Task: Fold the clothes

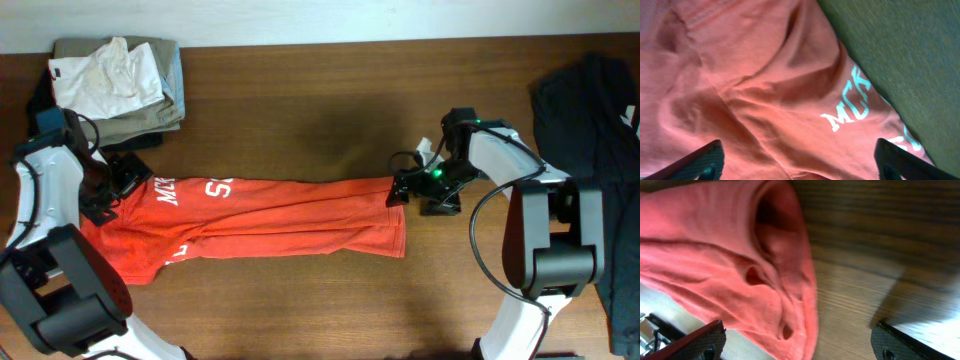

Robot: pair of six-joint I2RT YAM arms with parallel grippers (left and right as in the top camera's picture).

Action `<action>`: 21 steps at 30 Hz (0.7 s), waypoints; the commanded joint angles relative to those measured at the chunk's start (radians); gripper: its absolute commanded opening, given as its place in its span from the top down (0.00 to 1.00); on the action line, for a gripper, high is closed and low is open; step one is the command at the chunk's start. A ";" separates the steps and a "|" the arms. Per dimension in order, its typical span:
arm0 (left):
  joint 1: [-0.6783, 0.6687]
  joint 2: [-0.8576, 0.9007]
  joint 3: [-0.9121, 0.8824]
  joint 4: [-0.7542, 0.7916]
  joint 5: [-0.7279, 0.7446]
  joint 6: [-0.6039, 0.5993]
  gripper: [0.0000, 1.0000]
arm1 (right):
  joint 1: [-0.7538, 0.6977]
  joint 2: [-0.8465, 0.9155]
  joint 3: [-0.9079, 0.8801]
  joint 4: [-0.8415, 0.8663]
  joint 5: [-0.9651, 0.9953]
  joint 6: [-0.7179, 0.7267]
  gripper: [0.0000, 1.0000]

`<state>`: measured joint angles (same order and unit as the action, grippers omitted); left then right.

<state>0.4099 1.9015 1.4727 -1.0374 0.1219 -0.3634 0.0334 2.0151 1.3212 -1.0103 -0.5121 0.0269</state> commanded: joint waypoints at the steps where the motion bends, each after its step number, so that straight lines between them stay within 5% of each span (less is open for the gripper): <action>1: -0.016 -0.023 0.018 -0.019 0.022 -0.002 0.01 | 0.042 0.040 -0.020 0.004 -0.034 -0.011 0.03; 3: -0.019 -0.023 0.018 -0.020 0.024 -0.002 0.01 | 0.068 0.056 -0.042 0.020 -0.034 0.013 0.04; 8: -0.019 -0.023 0.016 -0.023 0.025 -0.002 0.01 | 0.107 0.056 -0.105 0.120 -0.035 0.071 0.61; 10: -0.019 -0.023 0.013 -0.024 0.025 -0.002 0.01 | 0.106 0.056 -0.105 0.137 -0.030 0.098 0.95; 21: -0.019 -0.021 0.000 -0.034 0.024 -0.002 0.01 | -0.205 0.005 0.146 -0.222 0.386 0.177 0.96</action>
<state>0.3935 1.9015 1.4727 -1.0698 0.1356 -0.3630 -0.1143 2.0487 1.3796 -1.1717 -0.2939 0.1921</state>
